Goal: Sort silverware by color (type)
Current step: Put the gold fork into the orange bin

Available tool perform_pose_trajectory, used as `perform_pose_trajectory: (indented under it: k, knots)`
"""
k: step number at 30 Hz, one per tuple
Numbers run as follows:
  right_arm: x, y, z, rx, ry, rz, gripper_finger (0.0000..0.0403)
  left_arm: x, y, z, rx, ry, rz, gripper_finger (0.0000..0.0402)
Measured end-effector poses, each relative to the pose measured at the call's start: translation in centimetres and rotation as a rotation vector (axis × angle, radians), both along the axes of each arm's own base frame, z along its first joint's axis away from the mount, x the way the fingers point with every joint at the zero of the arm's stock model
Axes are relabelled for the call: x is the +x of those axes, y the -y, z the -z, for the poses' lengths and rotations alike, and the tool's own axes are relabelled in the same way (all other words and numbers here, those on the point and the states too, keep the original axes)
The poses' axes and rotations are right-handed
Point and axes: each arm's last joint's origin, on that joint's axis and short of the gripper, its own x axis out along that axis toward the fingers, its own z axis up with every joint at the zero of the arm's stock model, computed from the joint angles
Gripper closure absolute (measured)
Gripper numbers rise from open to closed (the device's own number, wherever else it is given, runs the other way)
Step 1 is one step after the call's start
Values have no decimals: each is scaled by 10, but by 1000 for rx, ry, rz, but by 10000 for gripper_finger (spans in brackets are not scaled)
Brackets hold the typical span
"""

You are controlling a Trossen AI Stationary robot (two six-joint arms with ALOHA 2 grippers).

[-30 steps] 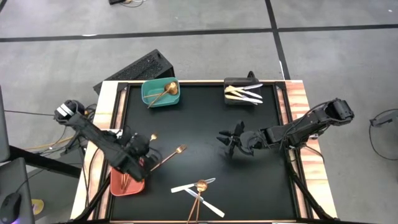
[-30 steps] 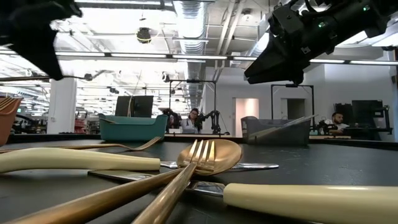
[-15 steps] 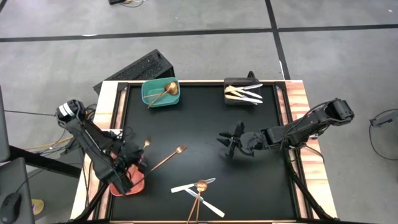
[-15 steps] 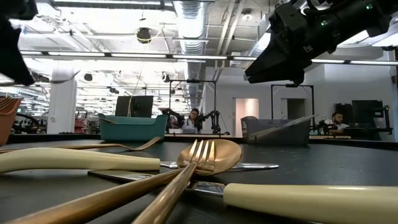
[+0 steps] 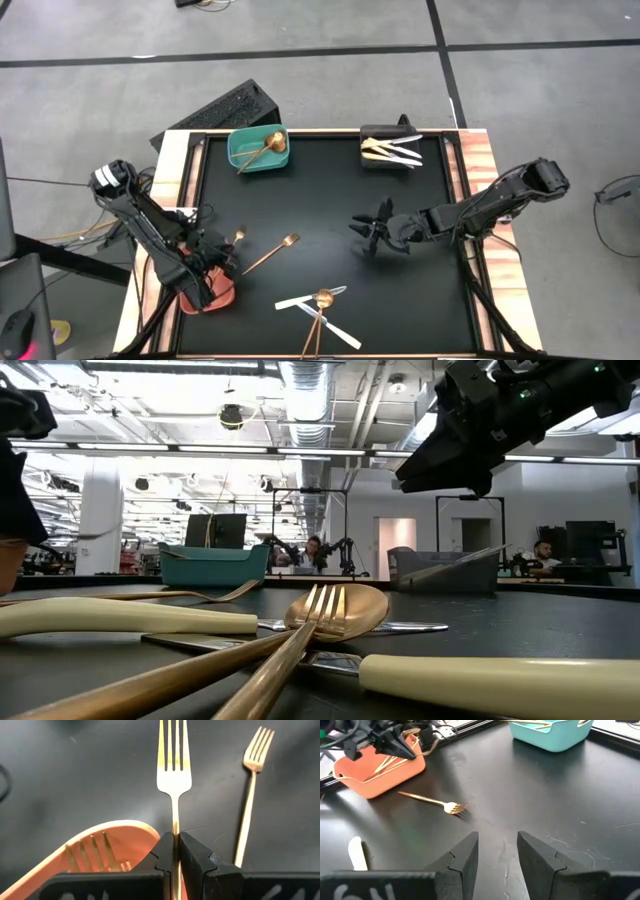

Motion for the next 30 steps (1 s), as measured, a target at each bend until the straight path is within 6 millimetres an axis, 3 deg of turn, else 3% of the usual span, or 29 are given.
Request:
perform_pose_trajectory:
  k: [15,25,30]
  knots:
    - [0,-1,0,-3,1,-1,248,0,0,4,-7,-6,16,397]
    - [0,-1,0,-3,0,2,248,6,9,-16,22,-19,73,400]
    - [0,-1,0,-3,1,0,248,0,27,-31,-119,-122,108,401]
